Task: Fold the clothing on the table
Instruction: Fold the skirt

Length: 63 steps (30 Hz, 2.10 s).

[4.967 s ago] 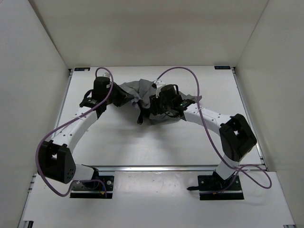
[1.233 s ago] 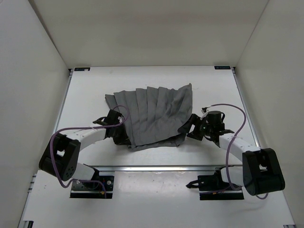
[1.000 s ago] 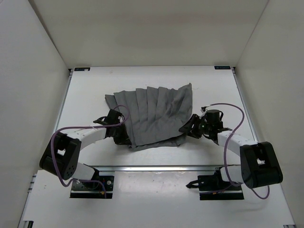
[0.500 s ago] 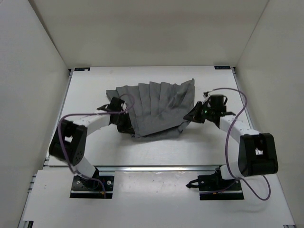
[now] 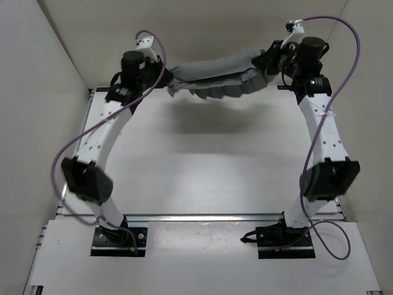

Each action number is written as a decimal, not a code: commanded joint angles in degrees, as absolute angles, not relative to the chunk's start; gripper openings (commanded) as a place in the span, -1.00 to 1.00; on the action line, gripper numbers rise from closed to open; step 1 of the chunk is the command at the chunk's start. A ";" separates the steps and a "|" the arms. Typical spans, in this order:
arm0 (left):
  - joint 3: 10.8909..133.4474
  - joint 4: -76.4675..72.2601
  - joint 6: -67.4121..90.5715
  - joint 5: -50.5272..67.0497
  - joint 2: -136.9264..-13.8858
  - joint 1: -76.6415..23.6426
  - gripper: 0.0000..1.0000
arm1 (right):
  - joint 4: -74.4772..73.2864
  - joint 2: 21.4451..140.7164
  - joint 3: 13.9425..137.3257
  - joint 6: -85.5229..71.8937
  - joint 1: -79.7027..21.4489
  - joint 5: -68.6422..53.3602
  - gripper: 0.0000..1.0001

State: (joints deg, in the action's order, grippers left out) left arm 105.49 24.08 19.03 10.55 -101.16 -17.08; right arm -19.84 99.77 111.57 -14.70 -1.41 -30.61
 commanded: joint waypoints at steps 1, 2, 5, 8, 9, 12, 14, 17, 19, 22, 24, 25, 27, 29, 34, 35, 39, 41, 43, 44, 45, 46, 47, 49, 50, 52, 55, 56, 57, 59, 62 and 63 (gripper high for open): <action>88.47 15.92 13.62 -4.85 -88.53 -15.21 -1.00 | -13.64 90.81 94.44 -7.91 0.53 -20.65 -1.00; 83.72 17.13 14.15 -2.40 -87.55 -14.51 -1.00 | -12.67 88.44 86.30 -8.95 1.75 -22.83 -1.00; 73.15 21.70 15.20 -0.36 -84.30 -15.90 -1.00 | -11.25 82.21 66.75 -10.63 3.86 -26.62 -1.00; 54.81 24.60 18.35 -0.96 -78.77 -20.91 -1.00 | -12.82 74.46 50.65 -11.77 2.38 -24.88 -1.00; 52.15 25.39 19.41 -0.01 -76.84 -22.92 -1.00 | -14.40 71.92 46.54 -11.86 1.33 -24.87 -1.00; 42.30 27.68 23.28 2.81 -72.96 -24.43 -1.00 | -15.64 66.55 38.79 -15.02 -1.65 -25.05 -1.00; 41.93 28.12 24.25 3.60 -72.68 -22.69 -1.00 | -14.94 65.48 37.18 -16.95 -2.20 -26.01 -1.00; 46.12 27.60 23.29 5.97 -76.19 -16.64 -1.00 | -12.76 70.20 41.02 -17.93 -0.44 -29.52 -1.00; 52.18 27.25 22.24 7.38 -83.28 -14.35 -1.00 | -12.39 75.20 47.24 -17.15 -0.09 -28.92 -0.99; 70.61 30.49 19.34 9.31 -96.97 -12.75 -1.00 | -14.41 85.85 64.13 -14.77 -0.35 -29.26 -1.00; 93.74 38.63 16.28 9.57 -105.06 -12.83 -1.00 | -19.48 91.91 83.13 -12.23 1.23 -29.80 -1.00; 100.04 41.02 15.91 9.32 -109.55 -13.09 -1.00 | -21.43 94.72 88.28 -11.52 1.84 -28.84 -1.00; 124.25 47.70 15.91 8.53 -113.01 -13.71 -1.00 | -27.74 97.73 107.92 -7.06 2.02 -27.16 -1.00; 132.53 45.98 18.54 9.13 -109.28 -14.06 -1.00 | -29.01 95.29 116.06 -4.15 1.06 -22.18 -1.00; 89.67 10.00 17.85 1.45 -80.40 -17.57 -1.00 | -13.56 77.01 87.71 -2.11 1.75 -17.84 -1.00; 85.47 8.02 18.02 0.36 -76.33 -17.40 -1.00 | -12.93 74.47 83.97 -3.94 4.37 -19.67 -1.00; 60.77 10.01 21.62 3.43 -68.31 -12.92 -1.00 | -13.97 68.92 58.70 -5.44 7.03 -23.37 -0.99; 48.05 14.48 21.18 2.03 -64.80 -14.76 -1.00 | -15.28 66.03 48.63 -6.59 5.81 -24.16 -0.99; 40.48 18.52 21.79 1.23 -60.92 -18.26 -1.00 | -17.39 60.67 39.68 -10.00 3.35 -24.08 -1.00; 36.43 21.33 23.19 0.80 -58.39 -18.98 -1.00 | -18.36 59.08 37.72 -10.89 1.08 -24.17 -1.00; 35.08 23.79 23.90 0.44 -55.58 -20.81 -1.00 | -19.67 56.45 34.57 -12.90 0.27 -23.39 -1.00; 33.33 25.04 25.04 0.44 -54.07 -22.14 -1.00 | -20.04 53.82 33.50 -14.40 -1.74 -23.38 -1.00; 32.53 26.53 25.74 0.09 -52.40 -22.76 -1.00 | -21.00 52.75 32.62 -15.55 -2.19 -23.20 -1.00; 32.95 27.86 26.63 0.09 -51.94 -21.64 -1.00 | -21.71 50.90 32.08 -16.26 -1.24 -23.81 -1.00; 34.44 28.30 26.72 1.65 -52.90 -18.84 -1.00 | -21.19 50.98 32.60 -16.26 -0.53 -24.43 -1.00; 37.96 27.95 26.81 6.14 -58.42 -15.66 -1.00 | -20.05 54.99 34.61 -16.00 2.26 -27.41 -1.00; 43.58 23.48 26.89 4.74 -68.42 -15.64 -1.00 | -15.22 62.54 40.59 -16.00 2.20 -26.46 -1.00; 47.60 23.55 26.72 5.09 -71.08 -15.12 -1.00 | -14.25 66.67 44.78 -15.21 2.55 -25.76 -1.00; 52.86 22.68 26.11 6.58 -77.11 -15.12 -1.00 | -13.46 68.97 47.35 -14.68 2.55 -25.58 -1.00; 64.52 24.60 24.62 9.83 -86.28 -14.07 -1.00 | -14.15 79.31 61.09 -13.46 4.30 -26.97 -0.98; 95.73 36.53 20.49 11.60 -103.49 -13.80 -1.00 | -24.13 90.93 88.65 -11.00 5.45 -26.12 -1.00; 109.46 40.83 19.43 10.47 -105.71 -14.32 -1.00 | -25.91 93.92 99.91 -9.25 5.36 -23.67 -1.00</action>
